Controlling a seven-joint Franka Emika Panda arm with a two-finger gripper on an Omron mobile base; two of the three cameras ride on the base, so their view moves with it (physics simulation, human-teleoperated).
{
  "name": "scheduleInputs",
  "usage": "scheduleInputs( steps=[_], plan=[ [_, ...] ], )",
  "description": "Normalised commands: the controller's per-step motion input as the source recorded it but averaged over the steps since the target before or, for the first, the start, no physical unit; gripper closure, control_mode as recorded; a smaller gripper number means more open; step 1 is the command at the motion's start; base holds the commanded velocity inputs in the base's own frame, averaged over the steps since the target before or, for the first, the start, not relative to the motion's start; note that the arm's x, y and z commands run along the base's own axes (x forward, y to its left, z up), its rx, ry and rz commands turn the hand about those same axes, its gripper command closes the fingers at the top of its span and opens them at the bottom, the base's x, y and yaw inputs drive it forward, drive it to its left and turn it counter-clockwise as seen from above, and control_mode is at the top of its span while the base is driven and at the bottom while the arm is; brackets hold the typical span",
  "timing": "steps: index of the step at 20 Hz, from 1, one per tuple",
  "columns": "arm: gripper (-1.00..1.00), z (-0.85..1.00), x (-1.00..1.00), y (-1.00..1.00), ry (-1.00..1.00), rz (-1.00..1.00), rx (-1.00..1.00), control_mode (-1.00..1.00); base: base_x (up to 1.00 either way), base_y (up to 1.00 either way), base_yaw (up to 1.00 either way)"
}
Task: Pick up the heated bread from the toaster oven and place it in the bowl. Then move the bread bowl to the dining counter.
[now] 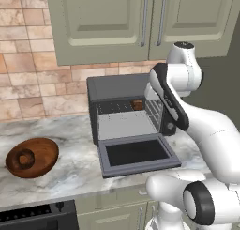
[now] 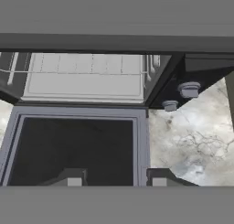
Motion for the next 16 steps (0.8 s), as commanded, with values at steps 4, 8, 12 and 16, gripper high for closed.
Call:
scheduleInputs(
  steps=[4, 8, 12, 16],
  plan=[
    [-1.0, 0.0, 0.0, 0.0, 0.0, 0.0, 0.0, -1.0, 0.0, 0.0, 0.0],
    [-1.0, -0.3, -0.18, 0.51, 0.0, 0.0, -0.05, -1.0, 0.0, 0.0, 0.0],
    [-1.0, -0.94, -0.32, 0.99, 0.0, 0.0, -0.12, -1.0, 0.0, 0.0, 0.0],
    [-1.0, -0.61, -0.01, 0.28, -0.13, -0.09, 0.01, -1.0, 0.0, 0.0, 0.0]
  ],
)
